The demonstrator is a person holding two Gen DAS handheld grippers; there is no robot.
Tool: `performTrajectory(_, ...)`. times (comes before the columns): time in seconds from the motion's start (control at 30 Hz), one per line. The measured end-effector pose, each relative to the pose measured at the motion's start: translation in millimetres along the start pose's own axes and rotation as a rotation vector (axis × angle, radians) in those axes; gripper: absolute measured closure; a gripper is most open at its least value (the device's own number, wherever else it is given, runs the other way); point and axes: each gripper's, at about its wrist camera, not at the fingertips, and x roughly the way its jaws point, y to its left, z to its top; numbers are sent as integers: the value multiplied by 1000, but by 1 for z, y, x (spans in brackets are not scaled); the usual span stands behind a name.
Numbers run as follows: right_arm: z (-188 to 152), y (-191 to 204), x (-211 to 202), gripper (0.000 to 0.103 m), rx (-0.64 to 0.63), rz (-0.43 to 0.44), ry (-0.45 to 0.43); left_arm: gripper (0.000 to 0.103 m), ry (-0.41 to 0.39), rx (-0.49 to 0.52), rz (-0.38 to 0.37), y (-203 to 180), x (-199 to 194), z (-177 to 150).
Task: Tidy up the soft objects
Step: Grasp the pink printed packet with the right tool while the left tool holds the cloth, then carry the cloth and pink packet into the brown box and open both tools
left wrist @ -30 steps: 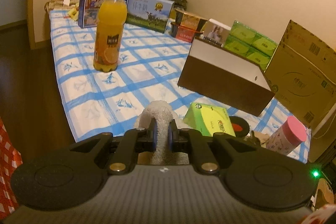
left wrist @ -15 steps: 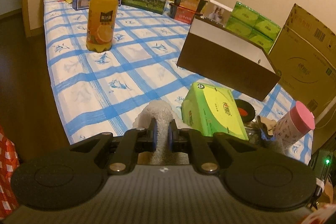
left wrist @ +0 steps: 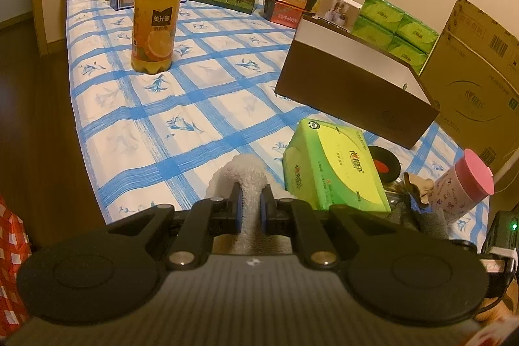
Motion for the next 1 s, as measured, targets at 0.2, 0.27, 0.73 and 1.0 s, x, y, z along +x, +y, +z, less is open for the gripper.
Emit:
performTrajectory(0.2, 0, -3, 6, 92, -5, -12, -15, 94, 4, 0, 7, 1, 2, 0)
performTrajectory(0.27, -1, -2, 4, 97, -27, -11, -14, 94, 3, 2, 7, 1, 2, 0)
performTrajectory(0.73, 2, 33, -50, 100, -328, -80, -68, 94, -38, 20, 9, 0, -14, 7)
performTrajectory(1.0, 31, 68, -71, 100, -453, -82, -123, 94, -85, 60, -2, -4, -19, 32)
